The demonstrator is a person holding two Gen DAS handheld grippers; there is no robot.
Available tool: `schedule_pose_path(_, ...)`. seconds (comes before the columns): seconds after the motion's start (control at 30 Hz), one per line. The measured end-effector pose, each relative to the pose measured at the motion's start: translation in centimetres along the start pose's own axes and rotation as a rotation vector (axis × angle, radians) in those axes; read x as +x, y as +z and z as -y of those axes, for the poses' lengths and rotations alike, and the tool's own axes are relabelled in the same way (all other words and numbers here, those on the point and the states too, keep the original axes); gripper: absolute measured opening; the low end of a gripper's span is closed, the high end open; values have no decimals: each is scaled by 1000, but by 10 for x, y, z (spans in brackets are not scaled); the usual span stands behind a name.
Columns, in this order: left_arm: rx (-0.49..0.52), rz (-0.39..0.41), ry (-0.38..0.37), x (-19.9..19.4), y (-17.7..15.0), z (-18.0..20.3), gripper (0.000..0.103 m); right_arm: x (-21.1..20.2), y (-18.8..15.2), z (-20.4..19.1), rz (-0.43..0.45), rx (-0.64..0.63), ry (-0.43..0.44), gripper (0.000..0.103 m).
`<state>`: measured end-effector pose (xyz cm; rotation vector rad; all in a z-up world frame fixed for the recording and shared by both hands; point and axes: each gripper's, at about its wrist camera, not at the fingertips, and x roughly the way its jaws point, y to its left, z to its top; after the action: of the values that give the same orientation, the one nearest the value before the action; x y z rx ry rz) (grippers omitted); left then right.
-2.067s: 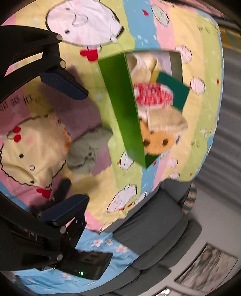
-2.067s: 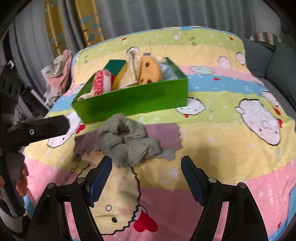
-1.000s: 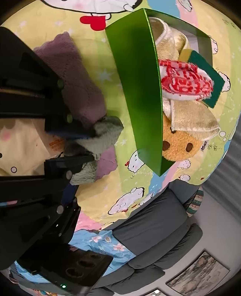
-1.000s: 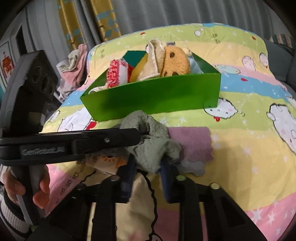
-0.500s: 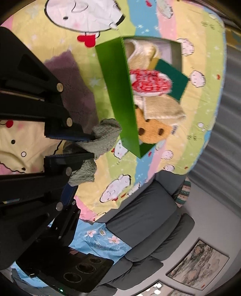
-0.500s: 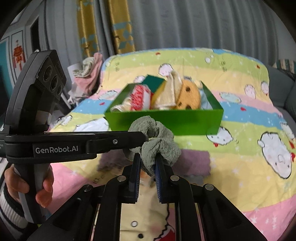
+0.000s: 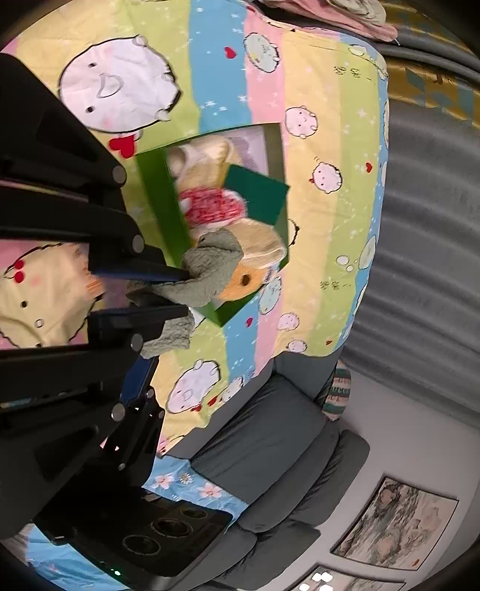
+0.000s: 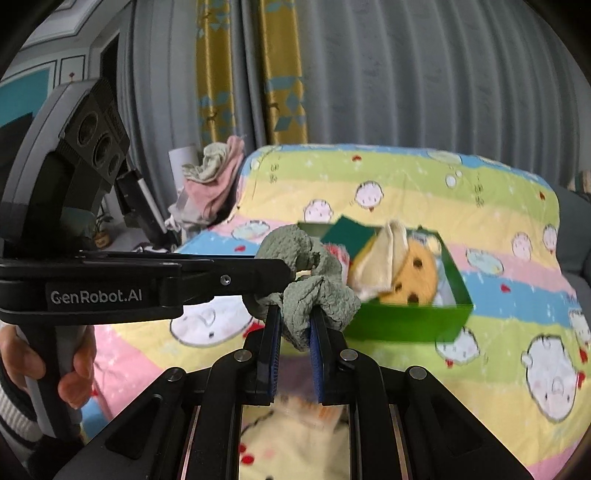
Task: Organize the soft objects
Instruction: 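Carry the grey-green cloth into the green box and open the right gripper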
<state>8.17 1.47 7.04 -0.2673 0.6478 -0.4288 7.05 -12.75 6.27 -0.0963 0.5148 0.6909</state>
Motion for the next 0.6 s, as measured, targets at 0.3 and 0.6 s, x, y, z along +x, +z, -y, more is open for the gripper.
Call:
schedule_pose_path(0.3,-35,2,48,24,54,-26,8,44,49,19,26,-23,-10,16)
schedule_pose_path(0.6,-165,-71,99,84,83,-80,7,120,63,54,-67,64,8,16)
